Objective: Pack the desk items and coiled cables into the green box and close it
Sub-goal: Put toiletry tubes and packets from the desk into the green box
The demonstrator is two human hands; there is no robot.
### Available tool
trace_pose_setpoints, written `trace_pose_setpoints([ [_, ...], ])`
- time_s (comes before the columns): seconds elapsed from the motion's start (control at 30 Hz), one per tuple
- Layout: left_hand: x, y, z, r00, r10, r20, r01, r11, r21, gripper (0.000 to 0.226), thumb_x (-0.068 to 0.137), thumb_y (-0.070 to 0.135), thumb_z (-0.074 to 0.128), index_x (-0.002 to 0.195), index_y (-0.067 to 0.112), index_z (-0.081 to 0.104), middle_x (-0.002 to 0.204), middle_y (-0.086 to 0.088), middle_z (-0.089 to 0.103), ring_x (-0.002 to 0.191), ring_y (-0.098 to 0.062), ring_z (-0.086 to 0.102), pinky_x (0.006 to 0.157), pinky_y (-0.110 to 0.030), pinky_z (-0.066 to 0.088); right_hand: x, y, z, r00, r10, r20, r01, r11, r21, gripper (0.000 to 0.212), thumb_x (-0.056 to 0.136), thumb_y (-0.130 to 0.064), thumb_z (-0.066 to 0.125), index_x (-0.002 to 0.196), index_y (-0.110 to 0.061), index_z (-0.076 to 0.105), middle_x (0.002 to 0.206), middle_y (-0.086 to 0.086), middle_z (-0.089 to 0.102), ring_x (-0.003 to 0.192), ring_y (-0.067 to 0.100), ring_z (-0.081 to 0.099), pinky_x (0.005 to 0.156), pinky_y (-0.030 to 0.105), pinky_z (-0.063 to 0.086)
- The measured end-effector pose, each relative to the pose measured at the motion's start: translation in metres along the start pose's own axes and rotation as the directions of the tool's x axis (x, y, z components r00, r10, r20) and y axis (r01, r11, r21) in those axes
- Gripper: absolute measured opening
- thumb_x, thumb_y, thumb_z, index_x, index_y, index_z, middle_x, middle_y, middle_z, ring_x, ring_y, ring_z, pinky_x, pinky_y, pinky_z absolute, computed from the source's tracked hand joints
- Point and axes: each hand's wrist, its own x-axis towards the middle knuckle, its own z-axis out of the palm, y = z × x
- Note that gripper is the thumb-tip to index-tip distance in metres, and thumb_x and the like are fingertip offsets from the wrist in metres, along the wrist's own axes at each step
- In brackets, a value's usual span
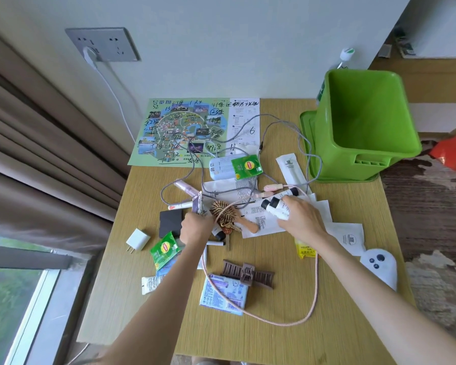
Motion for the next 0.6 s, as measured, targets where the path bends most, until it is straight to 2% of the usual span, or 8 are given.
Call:
trace_pose_setpoints([
  [0.07, 0.0, 0.003, 0.0, 1.0, -0.006, -0.017, 0.006, 1.0, 0.005, 0.028, 0.078, 0.029, 0.063, 0.061, 0.014, 0.046, 0.054, 0.002, 0.045, 0.045, -0.016, 0.04, 0.046, -0.018, 0.028, 0.002, 0.001, 0.006, 0.999, 0.026, 0.024, -0.026, 1.0, 0.015, 0.023, 0.076, -0.018, 0.068, 0.081, -0.018, 0.046, 0.083, -0.005, 0.055, 0.072, 0.02, 0.053, 0.05, 0.03, 0.032],
  [0.17, -0.004, 0.005, -0.003, 0.999, -0.032, -0.01, 0.032, 0.999, -0.024, 0.018, 0.07, 0.026, 0.063, 0.065, 0.012, 0.053, 0.059, 0.0, 0.051, 0.051, -0.019, 0.048, 0.05, -0.02, 0.035, 0.001, 0.0, 0.013, 0.997, 0.071, 0.037, -0.074, 0.993, 0.087, 0.025, 0.076, -0.022, 0.07, 0.081, -0.019, 0.046, 0.079, -0.005, 0.054, 0.069, 0.02, 0.051, 0.049, 0.03, 0.032],
  [0.27, -0.011, 0.005, -0.016, 0.999, -0.01, -0.047, 0.006, 0.996, -0.087, 0.022, 0.067, 0.03, 0.066, 0.063, 0.012, 0.054, 0.057, 0.001, 0.053, 0.048, -0.019, 0.048, 0.049, -0.02, 0.035, 0.0, 0.0, 0.014, 0.996, 0.085, 0.034, -0.089, 0.985, 0.148, 0.026, 0.077, -0.027, 0.071, 0.08, -0.019, 0.046, 0.074, -0.007, 0.053, 0.067, 0.019, 0.053, 0.047, 0.029, 0.031],
  [0.37, -0.017, 0.008, -0.035, 0.996, 0.069, -0.052, -0.076, 0.986, -0.145, 0.025, 0.072, 0.031, 0.065, 0.064, 0.011, 0.052, 0.057, -0.002, 0.055, 0.051, -0.022, 0.052, 0.053, -0.025, 0.039, 0.0, -0.003, 0.009, 0.995, 0.097, 0.026, -0.1, 0.967, 0.236, 0.025, 0.079, -0.034, 0.071, 0.085, -0.019, 0.052, 0.071, -0.008, 0.056, 0.065, 0.017, 0.056, 0.047, 0.028, 0.033],
  [0.43, -0.022, 0.014, -0.048, 0.99, 0.135, -0.028, -0.138, 0.966, -0.217, 0.021, 0.076, 0.027, 0.064, 0.067, 0.011, 0.054, 0.059, -0.005, 0.056, 0.053, -0.023, 0.052, 0.054, -0.03, 0.041, 0.001, -0.007, 0.001, 0.996, 0.089, -0.014, -0.081, 0.951, 0.297, 0.026, 0.079, -0.038, 0.071, 0.096, -0.025, 0.057, 0.073, -0.009, 0.06, 0.068, 0.013, 0.057, 0.05, 0.028, 0.037],
  [0.5, -0.029, 0.028, -0.059, 0.975, 0.222, 0.02, -0.207, 0.936, -0.285, 0.016, 0.08, 0.021, 0.062, 0.071, 0.011, 0.055, 0.058, -0.005, 0.054, 0.051, -0.022, 0.048, 0.049, -0.025, 0.039, 0.006, -0.013, -0.012, 0.996, 0.076, -0.039, -0.058, 0.935, 0.351, 0.033, 0.079, -0.041, 0.071, 0.106, -0.029, 0.058, 0.08, -0.008, 0.063, 0.076, 0.013, 0.058, 0.058, 0.031, 0.043],
  [0.6, -0.042, 0.065, -0.069, 0.93, 0.357, 0.091, -0.3, 0.877, -0.376, 0.013, 0.085, 0.019, 0.064, 0.088, 0.01, 0.055, 0.068, -0.005, 0.056, 0.054, -0.019, 0.051, 0.041, -0.022, 0.04, 0.019, -0.023, -0.041, 0.993, 0.111, -0.033, -0.079, 0.857, 0.51, 0.027, 0.077, -0.04, 0.074, 0.089, -0.024, 0.056, 0.067, -0.011, 0.059, 0.064, 0.014, 0.055, 0.055, 0.034, 0.038],
])
